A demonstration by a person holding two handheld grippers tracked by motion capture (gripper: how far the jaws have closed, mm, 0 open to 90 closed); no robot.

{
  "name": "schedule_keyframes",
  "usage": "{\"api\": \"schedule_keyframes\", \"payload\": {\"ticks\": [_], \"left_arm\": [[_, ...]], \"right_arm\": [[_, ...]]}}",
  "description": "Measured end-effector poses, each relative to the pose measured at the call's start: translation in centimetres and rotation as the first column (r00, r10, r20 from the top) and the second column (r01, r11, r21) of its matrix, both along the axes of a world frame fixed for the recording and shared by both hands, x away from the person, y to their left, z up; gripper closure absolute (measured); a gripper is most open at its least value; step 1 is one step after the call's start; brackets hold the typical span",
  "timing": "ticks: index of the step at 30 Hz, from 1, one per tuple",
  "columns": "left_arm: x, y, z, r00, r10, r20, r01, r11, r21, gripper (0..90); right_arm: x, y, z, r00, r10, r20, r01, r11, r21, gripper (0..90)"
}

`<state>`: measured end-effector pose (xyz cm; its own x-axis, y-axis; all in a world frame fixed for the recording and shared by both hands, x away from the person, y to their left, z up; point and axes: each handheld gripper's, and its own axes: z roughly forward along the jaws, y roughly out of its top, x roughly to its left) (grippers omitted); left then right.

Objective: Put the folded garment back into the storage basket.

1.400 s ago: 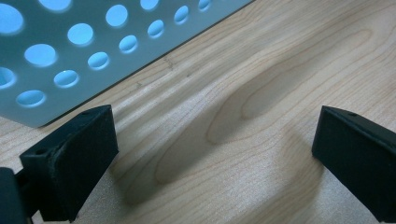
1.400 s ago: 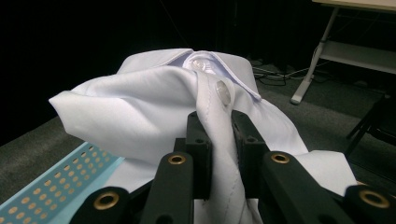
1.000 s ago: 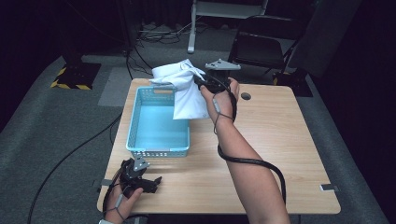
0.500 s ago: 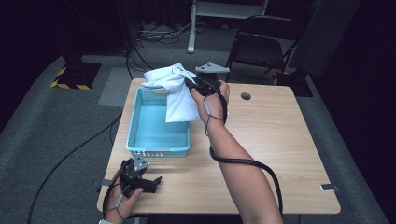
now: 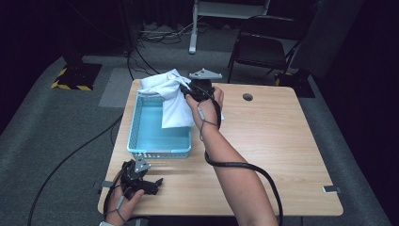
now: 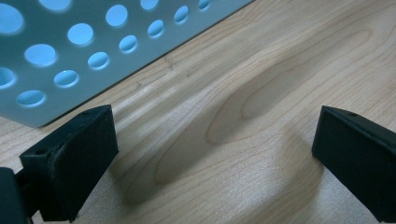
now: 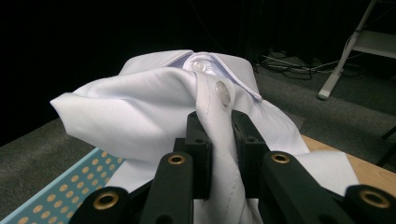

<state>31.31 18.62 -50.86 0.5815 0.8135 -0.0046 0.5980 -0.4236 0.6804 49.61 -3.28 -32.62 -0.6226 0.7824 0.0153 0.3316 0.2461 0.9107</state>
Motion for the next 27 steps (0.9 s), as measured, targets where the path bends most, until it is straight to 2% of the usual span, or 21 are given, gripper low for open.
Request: {"api": "schedule_keyframes", "payload": {"ticks": [8, 27], "left_arm": [[0.0, 0.0, 0.0, 1.0, 0.0, 0.0, 0.0, 1.0, 0.0, 0.2], [0.0, 0.0, 0.0, 1.0, 0.001, -0.001, -0.001, 1.0, -0.003, 0.3]], "right_arm": [[0.1, 0.8, -1.5, 0.9999, 0.007, -0.012, -0.007, 1.0, -0.006, 79.3], [0.1, 3.1, -3.8, 0.9986, 0.028, -0.045, -0.029, 0.999, -0.032, 79.1]]}}
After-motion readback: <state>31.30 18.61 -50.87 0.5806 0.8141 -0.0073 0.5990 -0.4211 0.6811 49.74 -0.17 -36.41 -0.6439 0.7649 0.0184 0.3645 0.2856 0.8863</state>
